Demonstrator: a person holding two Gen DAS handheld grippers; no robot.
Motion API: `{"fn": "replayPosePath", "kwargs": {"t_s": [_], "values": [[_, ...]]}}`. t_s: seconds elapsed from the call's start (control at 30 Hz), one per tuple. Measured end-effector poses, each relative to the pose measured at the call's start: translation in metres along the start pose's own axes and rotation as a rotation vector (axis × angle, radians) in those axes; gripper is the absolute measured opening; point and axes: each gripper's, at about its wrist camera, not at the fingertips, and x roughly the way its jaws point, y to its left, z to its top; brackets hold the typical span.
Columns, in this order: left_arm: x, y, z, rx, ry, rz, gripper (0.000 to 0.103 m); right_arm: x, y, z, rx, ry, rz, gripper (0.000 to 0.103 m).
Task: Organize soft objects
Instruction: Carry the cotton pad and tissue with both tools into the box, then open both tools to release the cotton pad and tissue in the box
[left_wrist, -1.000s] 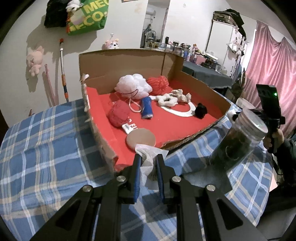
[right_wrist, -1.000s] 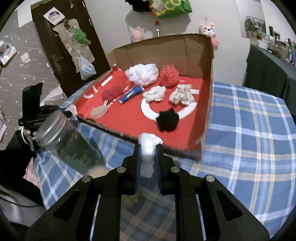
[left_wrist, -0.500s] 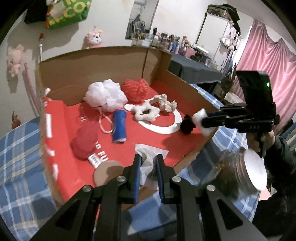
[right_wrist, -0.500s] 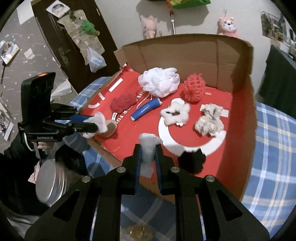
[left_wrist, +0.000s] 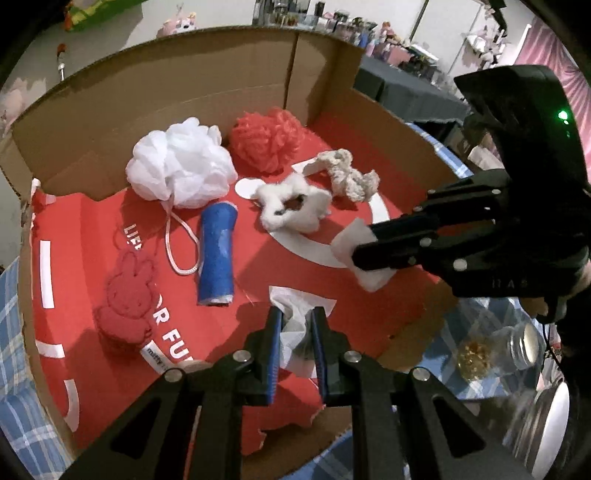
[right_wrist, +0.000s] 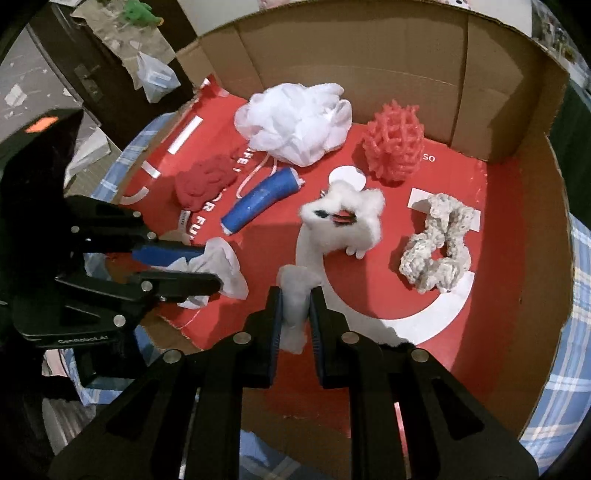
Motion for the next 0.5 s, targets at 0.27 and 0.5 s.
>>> {"fn": "replayPosePath", "kwargs": {"t_s": [0.27,0.5], "values": [[0.010,0.006,0.011,0.002,0.054,0.026,0.017,0.012,-0.002,0.005,0.012,0.050,-0.022,0.014],[0.017,0.008,0.015,0.014,0.083,0.021,0.017,0.016,-0.004,0.003,0.010,0.079,-0.039,0.014]]}}
